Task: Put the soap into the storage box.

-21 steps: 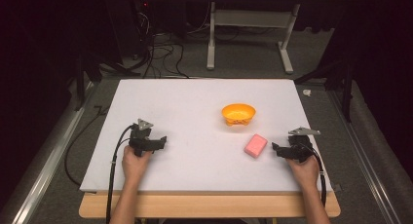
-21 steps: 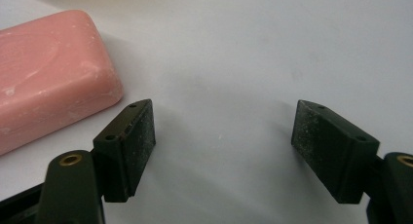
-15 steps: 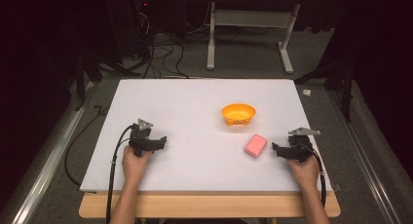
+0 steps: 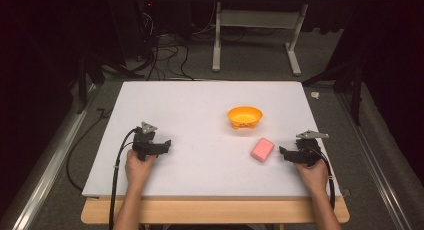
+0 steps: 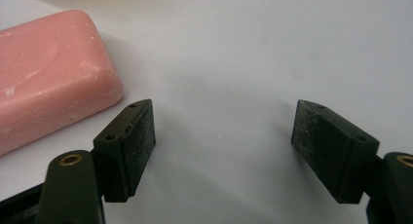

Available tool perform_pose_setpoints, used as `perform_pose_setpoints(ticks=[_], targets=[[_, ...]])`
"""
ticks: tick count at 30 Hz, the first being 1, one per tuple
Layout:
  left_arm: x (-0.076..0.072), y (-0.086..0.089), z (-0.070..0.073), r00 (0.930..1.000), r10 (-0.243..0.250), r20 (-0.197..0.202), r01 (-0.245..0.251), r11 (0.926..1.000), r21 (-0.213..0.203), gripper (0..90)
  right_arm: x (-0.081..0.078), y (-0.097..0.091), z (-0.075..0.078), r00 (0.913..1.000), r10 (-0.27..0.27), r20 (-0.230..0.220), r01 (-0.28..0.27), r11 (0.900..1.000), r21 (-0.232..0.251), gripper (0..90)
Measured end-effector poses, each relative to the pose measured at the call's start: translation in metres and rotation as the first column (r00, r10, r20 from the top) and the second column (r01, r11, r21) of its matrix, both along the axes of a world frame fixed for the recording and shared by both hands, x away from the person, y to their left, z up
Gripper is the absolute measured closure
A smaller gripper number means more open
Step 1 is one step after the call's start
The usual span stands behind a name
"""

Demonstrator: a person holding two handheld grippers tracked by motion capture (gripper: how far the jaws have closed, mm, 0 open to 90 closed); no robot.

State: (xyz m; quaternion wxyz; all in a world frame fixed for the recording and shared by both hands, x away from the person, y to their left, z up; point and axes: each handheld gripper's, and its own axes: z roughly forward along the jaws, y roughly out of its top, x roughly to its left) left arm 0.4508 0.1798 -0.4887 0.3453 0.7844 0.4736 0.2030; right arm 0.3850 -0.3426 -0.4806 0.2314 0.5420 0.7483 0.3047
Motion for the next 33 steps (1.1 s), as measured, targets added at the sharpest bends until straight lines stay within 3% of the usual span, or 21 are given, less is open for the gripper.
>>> perform_pose_setpoints(ticks=[13, 22, 33], targets=[[0.0, 0.0, 0.0, 1.0, -0.001, -0.001, 0.001, 1.0, 0.0, 16.8, 0.001, 0.001, 0.002, 0.9998, -0.005, -0.021, 0.006, 0.9999, 0.009, 20.9], [0.0, 0.0, 0.0, 1.0, -0.001, -0.001, 0.001, 1.0, 0.001, 16.8, -0.005, 0.002, 0.012, 1.0, 0.003, 0.004, -0.003, 1.0, 0.009, 19.5], [0.0, 0.0, 0.0, 1.0, 0.0, -0.001, 0.0, 1.0, 0.0, 16.8, -0.014, 0.011, 0.023, 0.9978, 0.05, 0.044, -0.053, 0.9974, 0.05, 14.2]])
